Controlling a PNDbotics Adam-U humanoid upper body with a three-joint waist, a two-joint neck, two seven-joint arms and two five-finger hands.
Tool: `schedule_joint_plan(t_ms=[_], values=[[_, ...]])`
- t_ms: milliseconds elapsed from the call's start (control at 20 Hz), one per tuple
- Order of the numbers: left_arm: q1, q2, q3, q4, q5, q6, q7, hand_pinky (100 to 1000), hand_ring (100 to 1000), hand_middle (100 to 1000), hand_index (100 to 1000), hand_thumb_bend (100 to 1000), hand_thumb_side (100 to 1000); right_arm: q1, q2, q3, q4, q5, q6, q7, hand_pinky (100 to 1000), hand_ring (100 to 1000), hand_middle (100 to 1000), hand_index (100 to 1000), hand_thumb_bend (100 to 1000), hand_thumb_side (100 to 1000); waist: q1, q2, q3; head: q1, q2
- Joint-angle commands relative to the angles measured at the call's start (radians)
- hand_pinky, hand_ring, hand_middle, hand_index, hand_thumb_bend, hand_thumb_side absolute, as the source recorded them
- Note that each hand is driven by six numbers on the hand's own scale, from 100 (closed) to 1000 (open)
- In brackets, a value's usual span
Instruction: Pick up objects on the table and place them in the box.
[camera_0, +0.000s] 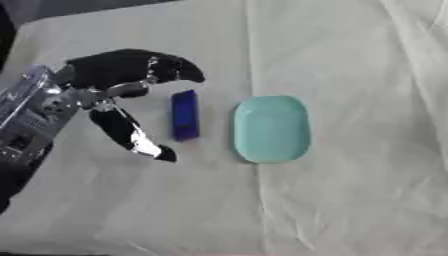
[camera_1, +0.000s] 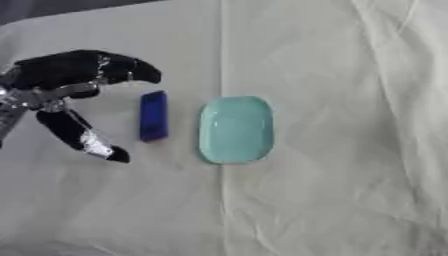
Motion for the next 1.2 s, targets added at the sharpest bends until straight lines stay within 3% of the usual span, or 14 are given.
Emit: schedule_joint_plan(t_ms=[50, 300, 450, 650, 1050, 1200], values=[[-0.027, 0.036, 0.015, -0.017, -0.020, 0.049, 0.023, 688, 826, 830, 922, 625, 614, -0.003, -0.021, -0.001, -0.013, -0.003, 0.002, 0.002, 848, 918, 992, 917, 100, 455, -0.007, -0.018, -0.002, -0.001, -0.004], [-0.060, 0.036, 0.013, -0.017, -0.088, 0.192, 0.128, 570, 751, 770, 875, 622, 470, -0.003, -0.020, 0.001, -0.013, -0.006, 0.004, 0.007, 850, 919, 993, 918, 100, 455, -0.007, -0.017, -0.004, 0.001, -0.004], [-0.068, 0.029, -0.011, -0.017, -0.104, 0.298, 0.175, 568, 759, 781, 881, 545, 505, -0.004, -0.019, 0.002, -0.013, -0.008, 0.005, 0.010, 850, 919, 994, 918, 100, 454, -0.007, -0.016, -0.007, 0.003, -0.004], [-0.079, 0.018, -0.040, -0.017, -0.076, 0.388, 0.135, 570, 764, 789, 883, 508, 532, -0.006, -0.018, 0.003, -0.013, -0.009, 0.005, 0.012, 851, 919, 994, 919, 100, 454, -0.008, -0.015, -0.010, 0.005, -0.004], [-0.095, 0.006, -0.068, -0.017, -0.068, 0.407, 0.069, 576, 768, 793, 887, 481, 562, -0.007, -0.018, 0.005, -0.013, -0.011, 0.006, 0.017, 851, 919, 994, 920, 100, 454, -0.009, -0.013, -0.012, 0.007, -0.004], [-0.097, -0.001, -0.075, -0.017, -0.068, 0.413, 0.058, 574, 768, 794, 887, 429, 587, -0.008, -0.018, 0.005, -0.013, -0.012, 0.005, 0.018, 852, 920, 995, 920, 100, 457, -0.008, -0.012, -0.014, 0.008, -0.004]])
